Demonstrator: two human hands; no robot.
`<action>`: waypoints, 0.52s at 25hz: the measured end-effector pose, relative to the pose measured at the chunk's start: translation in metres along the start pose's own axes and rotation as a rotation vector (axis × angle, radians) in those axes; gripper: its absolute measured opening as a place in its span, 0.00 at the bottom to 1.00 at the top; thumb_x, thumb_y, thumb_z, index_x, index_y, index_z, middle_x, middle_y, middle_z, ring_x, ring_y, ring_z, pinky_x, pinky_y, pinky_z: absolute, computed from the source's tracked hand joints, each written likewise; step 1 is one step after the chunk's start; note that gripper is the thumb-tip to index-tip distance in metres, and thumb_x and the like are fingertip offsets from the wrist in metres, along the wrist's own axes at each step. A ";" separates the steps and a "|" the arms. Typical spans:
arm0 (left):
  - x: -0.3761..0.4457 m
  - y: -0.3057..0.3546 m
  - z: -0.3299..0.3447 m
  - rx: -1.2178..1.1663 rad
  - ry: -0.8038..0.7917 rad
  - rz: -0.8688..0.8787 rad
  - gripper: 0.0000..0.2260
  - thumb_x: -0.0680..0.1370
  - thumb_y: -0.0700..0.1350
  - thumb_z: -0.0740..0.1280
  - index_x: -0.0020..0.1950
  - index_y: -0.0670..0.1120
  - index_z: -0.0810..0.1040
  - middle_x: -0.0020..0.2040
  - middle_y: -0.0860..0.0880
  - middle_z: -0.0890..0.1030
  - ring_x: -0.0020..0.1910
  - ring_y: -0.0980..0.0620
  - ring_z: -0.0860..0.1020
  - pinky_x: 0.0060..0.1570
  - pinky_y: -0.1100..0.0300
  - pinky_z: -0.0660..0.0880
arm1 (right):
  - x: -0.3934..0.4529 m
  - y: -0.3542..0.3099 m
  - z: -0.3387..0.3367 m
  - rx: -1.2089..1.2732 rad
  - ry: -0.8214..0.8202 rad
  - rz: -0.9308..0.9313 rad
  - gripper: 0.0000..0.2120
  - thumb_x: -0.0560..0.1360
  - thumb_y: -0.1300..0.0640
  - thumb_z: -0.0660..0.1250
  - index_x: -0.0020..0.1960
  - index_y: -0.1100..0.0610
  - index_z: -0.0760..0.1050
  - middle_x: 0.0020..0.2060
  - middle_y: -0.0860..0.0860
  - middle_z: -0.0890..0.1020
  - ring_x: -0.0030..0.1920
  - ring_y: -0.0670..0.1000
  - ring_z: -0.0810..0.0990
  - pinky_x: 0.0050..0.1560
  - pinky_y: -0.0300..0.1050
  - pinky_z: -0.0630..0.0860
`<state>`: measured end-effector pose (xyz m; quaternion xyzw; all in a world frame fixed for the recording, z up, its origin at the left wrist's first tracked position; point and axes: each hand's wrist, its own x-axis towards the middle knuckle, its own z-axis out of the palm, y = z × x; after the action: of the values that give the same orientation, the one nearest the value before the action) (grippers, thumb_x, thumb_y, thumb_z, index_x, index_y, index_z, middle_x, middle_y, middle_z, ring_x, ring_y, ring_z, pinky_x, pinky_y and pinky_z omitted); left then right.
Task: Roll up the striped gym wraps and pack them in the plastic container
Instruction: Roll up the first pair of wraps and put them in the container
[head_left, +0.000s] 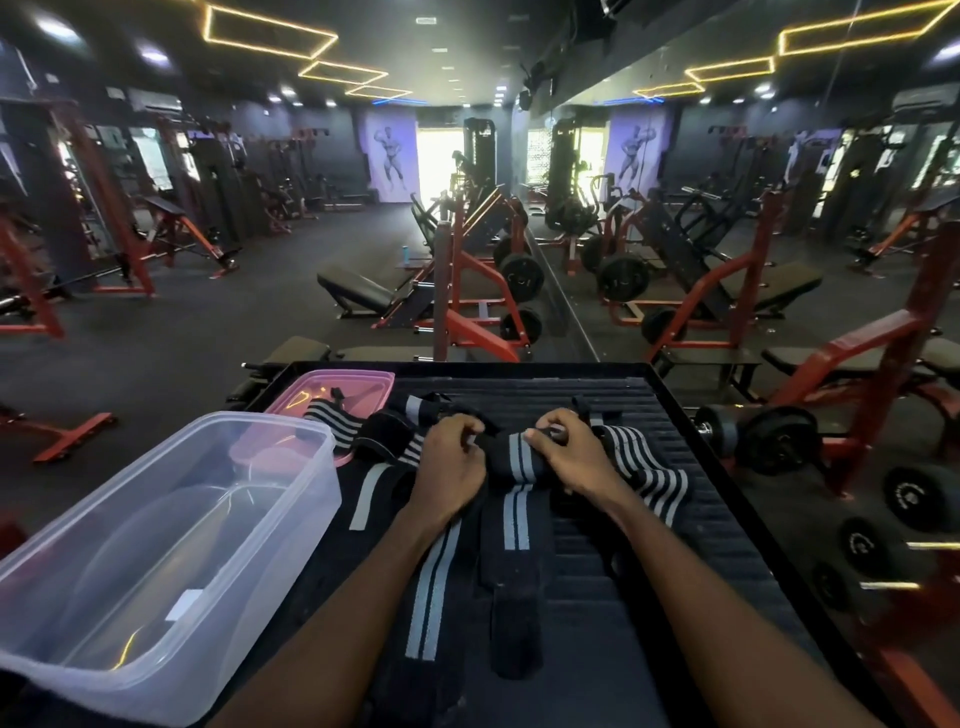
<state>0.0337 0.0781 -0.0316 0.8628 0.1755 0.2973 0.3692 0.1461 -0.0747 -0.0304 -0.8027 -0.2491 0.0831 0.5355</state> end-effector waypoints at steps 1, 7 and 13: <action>-0.001 0.004 -0.002 -0.054 -0.145 -0.018 0.20 0.73 0.30 0.65 0.63 0.45 0.78 0.60 0.49 0.79 0.58 0.51 0.78 0.55 0.65 0.75 | -0.001 0.009 0.005 0.032 0.056 -0.005 0.07 0.78 0.48 0.69 0.49 0.52 0.78 0.46 0.49 0.83 0.49 0.55 0.83 0.42 0.48 0.79; 0.012 -0.002 0.009 0.110 -0.433 0.101 0.29 0.73 0.43 0.74 0.73 0.50 0.69 0.68 0.49 0.75 0.66 0.52 0.73 0.66 0.60 0.70 | 0.007 0.019 0.001 0.108 -0.106 0.093 0.16 0.68 0.41 0.75 0.51 0.48 0.82 0.50 0.49 0.86 0.53 0.52 0.84 0.54 0.56 0.82; 0.014 0.005 0.007 -0.168 -0.180 0.049 0.09 0.83 0.52 0.61 0.61 0.52 0.71 0.52 0.51 0.80 0.51 0.54 0.79 0.50 0.60 0.74 | -0.004 -0.006 -0.024 0.059 -0.249 -0.106 0.26 0.74 0.58 0.76 0.69 0.50 0.72 0.53 0.47 0.83 0.50 0.45 0.83 0.51 0.46 0.81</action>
<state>0.0491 0.0783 -0.0261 0.8562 0.0948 0.2412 0.4469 0.1503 -0.0947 -0.0153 -0.7558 -0.3532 0.1612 0.5274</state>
